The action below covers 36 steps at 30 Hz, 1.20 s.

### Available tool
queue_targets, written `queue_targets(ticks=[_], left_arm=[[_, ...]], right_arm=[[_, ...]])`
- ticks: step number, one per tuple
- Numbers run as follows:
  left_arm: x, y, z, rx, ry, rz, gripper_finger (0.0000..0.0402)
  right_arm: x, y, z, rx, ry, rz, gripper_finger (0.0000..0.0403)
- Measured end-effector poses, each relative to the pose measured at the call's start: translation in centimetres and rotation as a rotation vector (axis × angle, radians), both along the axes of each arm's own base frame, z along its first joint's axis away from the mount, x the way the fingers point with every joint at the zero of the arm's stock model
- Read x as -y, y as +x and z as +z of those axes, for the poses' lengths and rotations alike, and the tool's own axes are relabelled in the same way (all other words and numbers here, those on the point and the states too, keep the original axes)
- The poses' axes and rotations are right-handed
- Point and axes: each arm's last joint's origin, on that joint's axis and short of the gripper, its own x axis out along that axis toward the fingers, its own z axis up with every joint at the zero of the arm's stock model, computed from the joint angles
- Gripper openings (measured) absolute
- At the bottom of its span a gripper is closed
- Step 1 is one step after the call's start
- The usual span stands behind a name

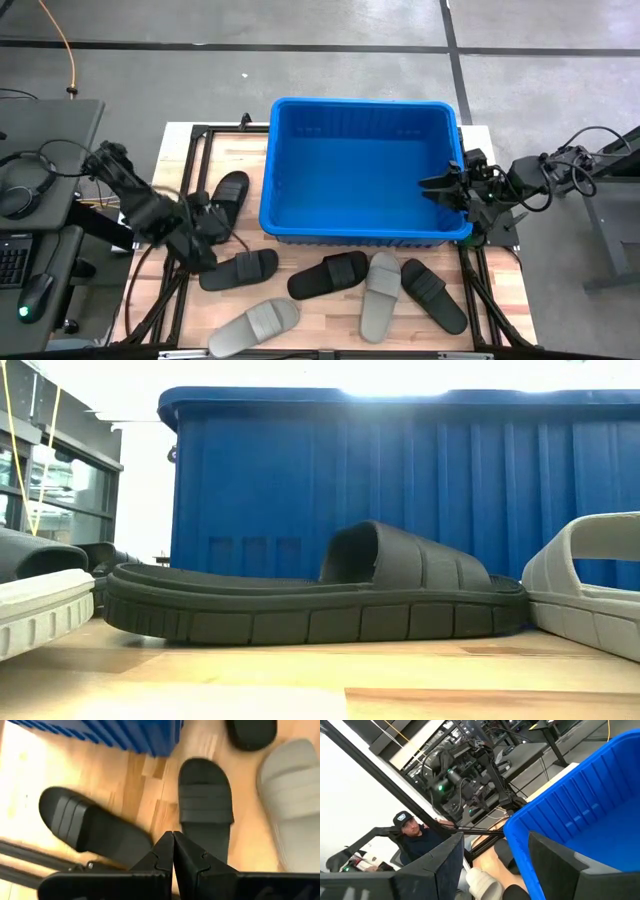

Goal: Pick and place slides into bin
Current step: Put the black slides into the blue bin

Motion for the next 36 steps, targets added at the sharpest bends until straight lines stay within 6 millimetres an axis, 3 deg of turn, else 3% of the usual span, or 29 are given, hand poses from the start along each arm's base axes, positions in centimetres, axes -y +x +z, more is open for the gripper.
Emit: queue_targets(ticks=[11, 24, 32, 36], left_arm=[[3.2, 0.9, -5.4, -0.255, 0.075, -0.038, 0.0000], [2.5, 0.7, -7.7, -0.254, 0.208, -0.011, 0.0001], [2.1, 0.6, -11.6, -0.222, 0.299, -0.097, 0.0001], [1.7, 0.4, -12.4, -0.201, 0.375, -0.113, 0.0004]], right_arm=[[0.0, 0.0, -0.2, -0.015, -0.018, 0.001, 0.0210], [0.0, 0.0, -0.2, -0.016, -0.026, 0.001, 0.0210], [0.0, 0.0, -0.2, -0.016, -0.051, 0.006, 0.0210], [0.0, 0.0, -0.2, -0.017, -0.051, 0.010, 0.0210]])
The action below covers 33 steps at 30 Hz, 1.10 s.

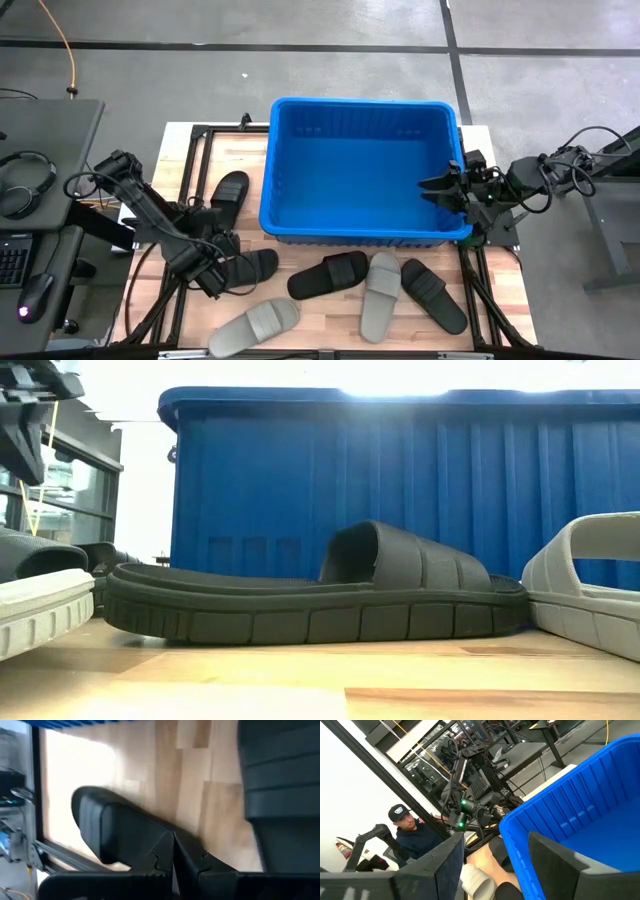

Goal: Pick and place slides into bin
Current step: Put the black slides into the blue bin

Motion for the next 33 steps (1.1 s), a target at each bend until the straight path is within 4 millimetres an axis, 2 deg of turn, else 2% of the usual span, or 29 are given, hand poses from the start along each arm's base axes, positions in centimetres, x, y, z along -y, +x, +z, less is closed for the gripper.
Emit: queue_targets(ticks=[4, 9, 14, 18, 24, 29, 33], left_arm=[[0.0, 0.3, 0.1, 0.041, 0.053, -0.064, 0.0040], [-0.1, 0.5, 0.0, 0.053, 0.125, -0.127, 0.0122], [-0.8, -0.2, -1.4, 0.000, 0.184, -0.147, 0.0188], [-1.4, -0.9, -2.6, -0.032, 0.216, -0.132, 0.0223], [-3.1, 0.2, -2.6, -0.035, 0.211, -0.020, 0.0237], [-5.3, 1.3, -2.7, -0.057, 0.187, 0.101, 0.0220], [-6.3, 1.7, -2.7, -0.059, 0.184, 0.154, 0.0208]], right_arm=[[-0.1, 0.0, 0.0, -0.001, 0.001, 0.019, 0.0210], [-0.1, 0.0, -0.1, -0.009, -0.005, 0.028, 0.0210], [-0.1, 0.0, -0.1, -0.013, -0.030, 0.029, 0.0210], [-0.1, 0.0, -0.2, -0.016, -0.031, 0.029, 0.0210], [-0.3, 0.4, -0.3, -0.030, -0.039, 0.025, 0.0210], [-0.6, 1.0, -0.5, -0.050, -0.048, 0.029, 0.0210], [-0.7, 1.2, -0.6, -0.059, -0.046, 0.052, 0.0210]])
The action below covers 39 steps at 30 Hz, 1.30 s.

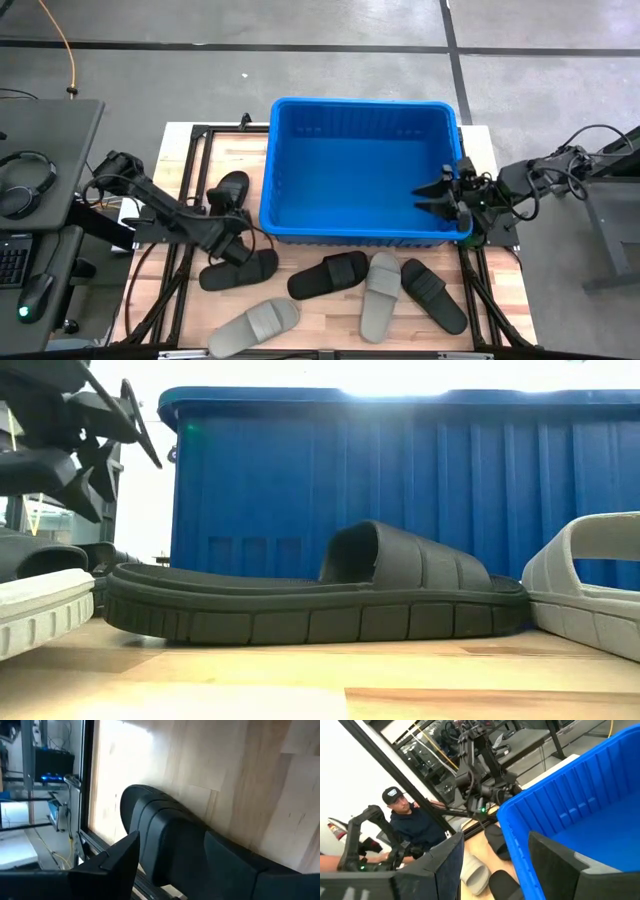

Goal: Pick and place slides into bin
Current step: Put the black slides into the blue bin

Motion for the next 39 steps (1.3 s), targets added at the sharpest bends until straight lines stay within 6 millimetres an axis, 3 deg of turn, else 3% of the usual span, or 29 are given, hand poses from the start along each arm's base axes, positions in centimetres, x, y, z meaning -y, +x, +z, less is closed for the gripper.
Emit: queue_targets(ticks=[7, 17, 24, 27, 35, 39], left_arm=[[0.7, 0.6, 0.0, 0.098, -0.103, 0.075, 0.0187], [4.6, -0.9, 4.5, 0.333, -0.223, 0.214, 0.0137], [7.0, -1.6, 5.8, 0.730, -0.373, 0.637, 0.0100], [7.2, -1.8, 5.7, 0.947, -0.387, 0.837, 0.0087], [5.8, 0.3, 5.6, 1.142, -0.405, 0.994, 0.0074], [6.5, 0.8, 5.6, 1.179, -0.493, 1.014, 0.0074]], right_arm=[[0.0, -0.1, -0.1, -0.006, -0.002, 0.017, 0.0210], [0.2, -0.6, 0.1, 0.009, 0.007, 0.016, 0.0210], [0.3, -0.7, 0.2, 0.017, 0.009, 0.020, 0.0210], [0.3, -0.7, 0.2, 0.017, 0.010, 0.026, 0.0210], [0.0, -0.7, 0.4, 0.027, 0.028, 0.108, 0.0210], [-0.1, -0.7, 0.4, 0.027, 0.031, 0.151, 0.0210]])
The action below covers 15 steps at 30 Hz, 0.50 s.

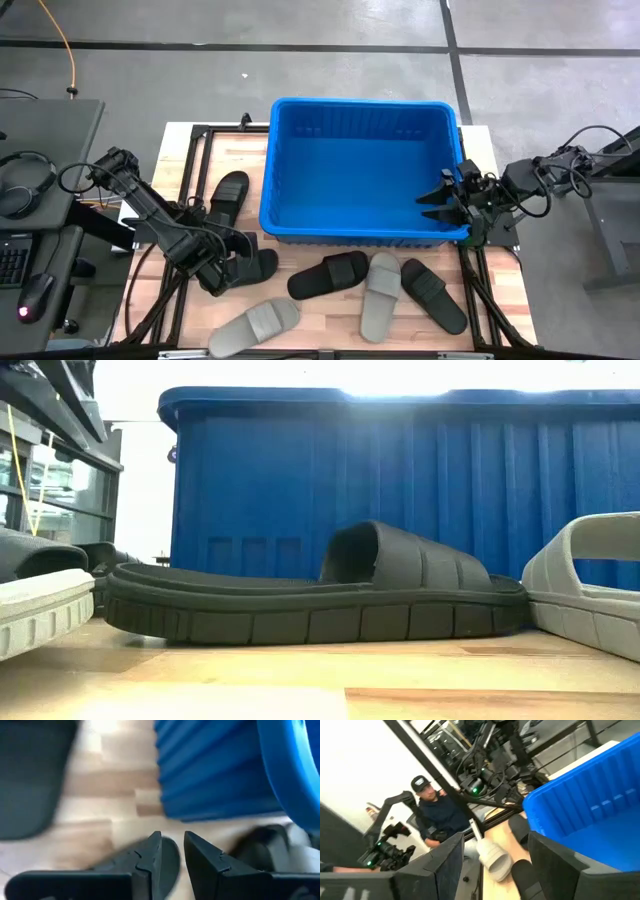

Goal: Pick and place slides into bin
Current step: Put the black slides into the blue bin

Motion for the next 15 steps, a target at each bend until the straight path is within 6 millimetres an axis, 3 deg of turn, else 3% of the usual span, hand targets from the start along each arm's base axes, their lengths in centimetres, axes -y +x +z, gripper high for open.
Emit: queue_targets(ticks=[7, 15], left_arm=[[0.68, 1.01, 0.49, 0.279, 0.087, 0.050, 0.0074], [0.68, 1.03, 0.28, 0.334, 0.053, 0.137, 0.0074]], right_arm=[[-0.24, -0.05, -0.01, -0.005, 0.009, 0.085, 0.0210], [-0.49, -0.13, -0.02, -0.010, 0.017, 0.174, 0.0210]])
